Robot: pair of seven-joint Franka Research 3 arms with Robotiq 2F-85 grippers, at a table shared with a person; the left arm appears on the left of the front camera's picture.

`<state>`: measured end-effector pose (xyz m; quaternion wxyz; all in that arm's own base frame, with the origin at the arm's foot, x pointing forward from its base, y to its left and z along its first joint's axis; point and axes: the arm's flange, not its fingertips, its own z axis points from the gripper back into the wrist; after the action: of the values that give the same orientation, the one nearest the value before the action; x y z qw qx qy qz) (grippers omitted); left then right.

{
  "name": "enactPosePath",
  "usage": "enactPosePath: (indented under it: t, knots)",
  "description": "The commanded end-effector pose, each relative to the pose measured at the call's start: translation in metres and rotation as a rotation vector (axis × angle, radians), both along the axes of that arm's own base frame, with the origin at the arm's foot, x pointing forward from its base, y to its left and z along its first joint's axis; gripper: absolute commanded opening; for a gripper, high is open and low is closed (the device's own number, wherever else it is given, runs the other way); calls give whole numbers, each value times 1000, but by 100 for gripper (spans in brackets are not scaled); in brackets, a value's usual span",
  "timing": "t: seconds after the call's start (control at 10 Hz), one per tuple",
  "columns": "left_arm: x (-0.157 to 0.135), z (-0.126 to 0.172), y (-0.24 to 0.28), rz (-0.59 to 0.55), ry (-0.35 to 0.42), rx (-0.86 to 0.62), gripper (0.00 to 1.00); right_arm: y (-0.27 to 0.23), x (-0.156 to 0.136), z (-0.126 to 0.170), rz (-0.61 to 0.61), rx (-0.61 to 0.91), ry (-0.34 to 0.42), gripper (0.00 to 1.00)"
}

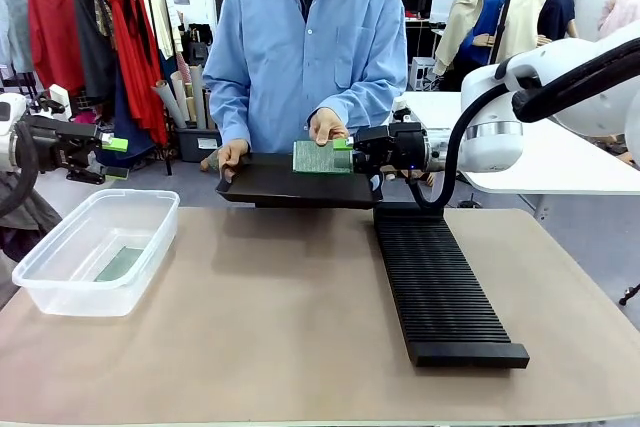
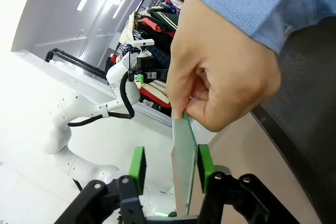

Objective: Sort PCBs into racks and boxes based on the side picked up.
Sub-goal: Pick up the Blank PCB handed by the Human.

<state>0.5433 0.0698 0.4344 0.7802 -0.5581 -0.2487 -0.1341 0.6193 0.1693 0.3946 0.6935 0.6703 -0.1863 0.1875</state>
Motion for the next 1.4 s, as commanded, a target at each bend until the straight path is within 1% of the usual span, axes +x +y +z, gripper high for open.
enactPosePath:
  t: [0.0,0.1,0.5,0.8,0.9,1.3]
  knots:
    - [-1,1,1,-1,-1,7,100,6,9,3,-19,9,-18,12]
    - [-1,1,1,-1,-1,7,100,5,9,4,-22,12,-16,0]
    - [-1,1,1,-1,-1,7,100,4,10,4,-28,22,-3,0]
    - [-1,1,1,-1,-1,7,100,7,10,5,-6,15,2,0]
    - [-1,1,1,-1,-1,7,100,0,2,1,-2,0,-3,0]
    - [-1,1,1,-1,-1,7,100,0,2,1,-2,0,-3,0]
